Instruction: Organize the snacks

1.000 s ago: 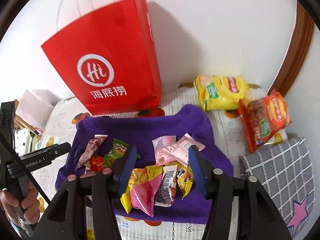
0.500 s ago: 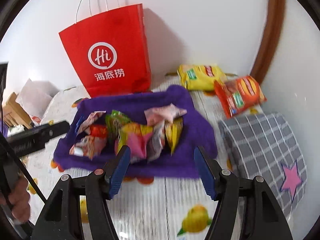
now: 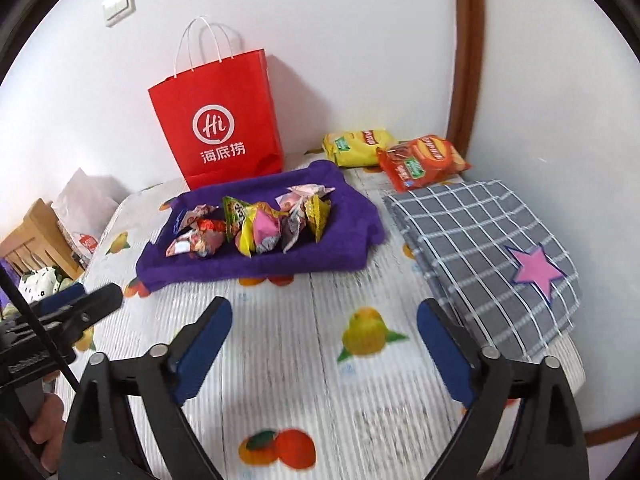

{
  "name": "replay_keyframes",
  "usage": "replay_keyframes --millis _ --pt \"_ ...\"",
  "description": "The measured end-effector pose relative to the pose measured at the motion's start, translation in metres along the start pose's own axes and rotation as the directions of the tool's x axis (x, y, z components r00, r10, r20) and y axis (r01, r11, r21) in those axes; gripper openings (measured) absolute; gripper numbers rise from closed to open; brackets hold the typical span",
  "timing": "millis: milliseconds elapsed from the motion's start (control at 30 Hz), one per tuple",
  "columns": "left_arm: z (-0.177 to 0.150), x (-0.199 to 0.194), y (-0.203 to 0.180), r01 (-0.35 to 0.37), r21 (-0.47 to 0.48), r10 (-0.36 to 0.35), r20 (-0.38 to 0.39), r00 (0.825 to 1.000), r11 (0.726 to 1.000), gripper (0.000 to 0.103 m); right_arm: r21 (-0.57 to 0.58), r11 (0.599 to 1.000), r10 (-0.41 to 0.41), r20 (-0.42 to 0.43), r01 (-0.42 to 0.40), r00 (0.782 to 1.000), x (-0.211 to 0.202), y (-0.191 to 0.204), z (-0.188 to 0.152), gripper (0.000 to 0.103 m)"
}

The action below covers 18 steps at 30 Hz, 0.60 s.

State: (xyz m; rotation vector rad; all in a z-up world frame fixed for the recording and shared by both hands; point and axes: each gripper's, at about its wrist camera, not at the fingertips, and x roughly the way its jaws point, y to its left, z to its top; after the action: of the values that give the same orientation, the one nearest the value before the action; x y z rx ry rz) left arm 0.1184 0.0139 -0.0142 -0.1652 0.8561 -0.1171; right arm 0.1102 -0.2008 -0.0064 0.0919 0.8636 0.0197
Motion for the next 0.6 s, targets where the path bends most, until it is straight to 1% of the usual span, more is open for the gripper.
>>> replay_keyframes --millis 67,167,267,300,467,600 --pt "-0.011 -0.020 -0.007 -0.027 0.019 0.026 0.049 0.998 0.999 0.098 -0.005 1.000 -0.006 0.007 0.006 1.000 -0.015 0.001 -0.012 0.097" --pt "-0.026 -0.040 -0.013 -0.066 0.035 0.063 0.098 0.993 0.997 0.102 -0.006 1.000 -0.007 0.016 0.007 1.000 -0.032 0.002 -0.025 0.097" --pt "-0.042 -0.058 -0.018 -0.097 0.049 0.090 0.128 0.988 0.994 0.103 0.005 1.000 -0.007 0.032 0.007 0.999 -0.051 0.000 -0.039 0.097" --pt "-0.047 -0.064 -0.019 -0.108 0.048 0.100 0.138 0.985 0.993 0.102 -0.001 1.000 -0.014 0.050 0.014 0.999 -0.061 -0.001 -0.044 0.097" --pt "-0.064 -0.088 -0.022 -0.087 0.044 0.078 0.162 0.984 0.995 0.103 -0.002 1.000 -0.028 0.099 0.028 0.995 -0.091 -0.005 -0.057 0.097" --pt "-0.070 -0.102 -0.026 -0.097 0.042 0.088 0.186 0.979 0.994 0.103 0.006 0.999 -0.037 0.124 0.036 0.992 -0.105 -0.009 -0.063 0.097"
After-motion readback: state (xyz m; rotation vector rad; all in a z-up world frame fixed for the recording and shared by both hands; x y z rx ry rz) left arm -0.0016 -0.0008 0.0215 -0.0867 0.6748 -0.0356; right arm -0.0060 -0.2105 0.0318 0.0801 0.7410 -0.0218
